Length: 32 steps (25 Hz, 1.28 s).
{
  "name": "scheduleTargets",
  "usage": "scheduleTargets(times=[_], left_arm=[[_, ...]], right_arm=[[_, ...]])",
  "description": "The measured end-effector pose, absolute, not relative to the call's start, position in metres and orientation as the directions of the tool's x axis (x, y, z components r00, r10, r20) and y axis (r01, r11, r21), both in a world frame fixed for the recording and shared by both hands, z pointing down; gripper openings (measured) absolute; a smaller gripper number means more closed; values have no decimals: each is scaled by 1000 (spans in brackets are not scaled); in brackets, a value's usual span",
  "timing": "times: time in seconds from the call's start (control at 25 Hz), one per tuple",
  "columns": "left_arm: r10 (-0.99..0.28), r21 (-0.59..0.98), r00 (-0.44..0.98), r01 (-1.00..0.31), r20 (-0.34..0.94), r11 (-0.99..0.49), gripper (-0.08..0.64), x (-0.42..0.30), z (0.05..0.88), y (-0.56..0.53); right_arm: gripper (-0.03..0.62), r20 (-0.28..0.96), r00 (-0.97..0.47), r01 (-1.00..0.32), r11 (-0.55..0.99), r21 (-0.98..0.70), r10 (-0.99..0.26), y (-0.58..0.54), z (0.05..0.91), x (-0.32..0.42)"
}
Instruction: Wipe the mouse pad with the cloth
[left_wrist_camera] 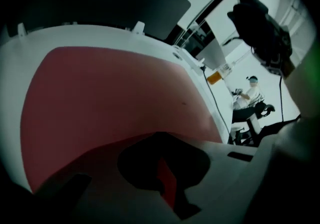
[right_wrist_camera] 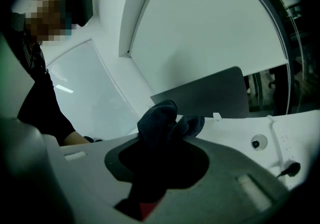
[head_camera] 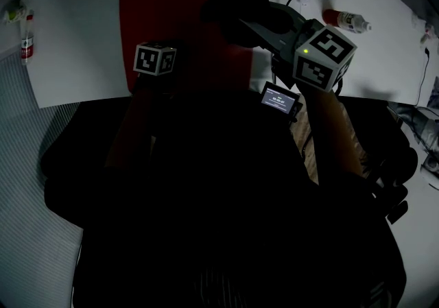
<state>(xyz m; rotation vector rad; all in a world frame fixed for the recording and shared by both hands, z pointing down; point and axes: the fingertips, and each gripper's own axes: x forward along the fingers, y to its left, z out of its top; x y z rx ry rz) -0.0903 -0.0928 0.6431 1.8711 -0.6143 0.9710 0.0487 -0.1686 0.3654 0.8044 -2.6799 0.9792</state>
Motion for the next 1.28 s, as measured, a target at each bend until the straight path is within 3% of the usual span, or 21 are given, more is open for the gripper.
scheduleTargets(times=[0.6, 1.28], left_arm=[[12, 475, 541, -728, 841, -495, 6, -94, 653, -88], [24, 488, 551, -717, 834, -497, 6, -92, 647, -86]], right_arm=[[86, 387, -844, -534, 637, -555, -371, -182, 403, 29], [86, 553, -799, -544, 676, -497, -237, -213, 508, 11]])
